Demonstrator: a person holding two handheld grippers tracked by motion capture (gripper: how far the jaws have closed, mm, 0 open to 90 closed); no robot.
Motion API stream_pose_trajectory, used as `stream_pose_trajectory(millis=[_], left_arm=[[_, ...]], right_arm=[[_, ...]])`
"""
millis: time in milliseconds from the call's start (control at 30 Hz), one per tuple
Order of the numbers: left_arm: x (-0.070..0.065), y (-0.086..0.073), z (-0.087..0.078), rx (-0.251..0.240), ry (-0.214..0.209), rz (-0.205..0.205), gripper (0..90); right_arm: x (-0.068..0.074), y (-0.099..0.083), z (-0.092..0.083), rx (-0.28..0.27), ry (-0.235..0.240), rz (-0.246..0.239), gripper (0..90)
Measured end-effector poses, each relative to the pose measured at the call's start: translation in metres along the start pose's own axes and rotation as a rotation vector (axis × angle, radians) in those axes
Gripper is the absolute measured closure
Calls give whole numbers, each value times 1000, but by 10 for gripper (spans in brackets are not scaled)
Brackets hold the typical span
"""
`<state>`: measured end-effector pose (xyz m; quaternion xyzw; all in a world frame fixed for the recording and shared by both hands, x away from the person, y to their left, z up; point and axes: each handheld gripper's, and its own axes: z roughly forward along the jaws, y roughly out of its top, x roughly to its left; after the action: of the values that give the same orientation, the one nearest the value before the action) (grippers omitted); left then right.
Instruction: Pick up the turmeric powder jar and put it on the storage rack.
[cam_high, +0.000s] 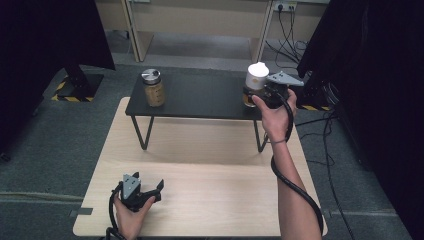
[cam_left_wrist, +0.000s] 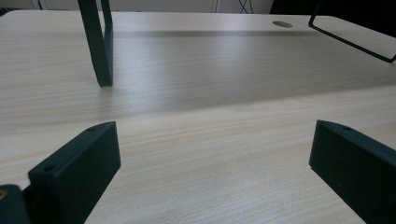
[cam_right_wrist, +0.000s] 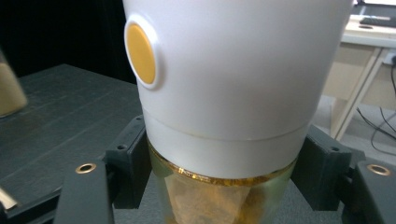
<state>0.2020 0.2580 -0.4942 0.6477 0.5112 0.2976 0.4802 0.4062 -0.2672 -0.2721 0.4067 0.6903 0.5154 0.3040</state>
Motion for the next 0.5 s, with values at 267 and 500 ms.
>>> stream_pose_trajectory(millis=[267, 500], left_arm=[[1, 0, 0, 0, -2, -2, 11], [1, 0, 0, -2, -1, -5, 11]], right_arm=[[3, -6, 9, 20, -20, 8, 307], [3, -10, 8, 9, -21, 10, 306]])
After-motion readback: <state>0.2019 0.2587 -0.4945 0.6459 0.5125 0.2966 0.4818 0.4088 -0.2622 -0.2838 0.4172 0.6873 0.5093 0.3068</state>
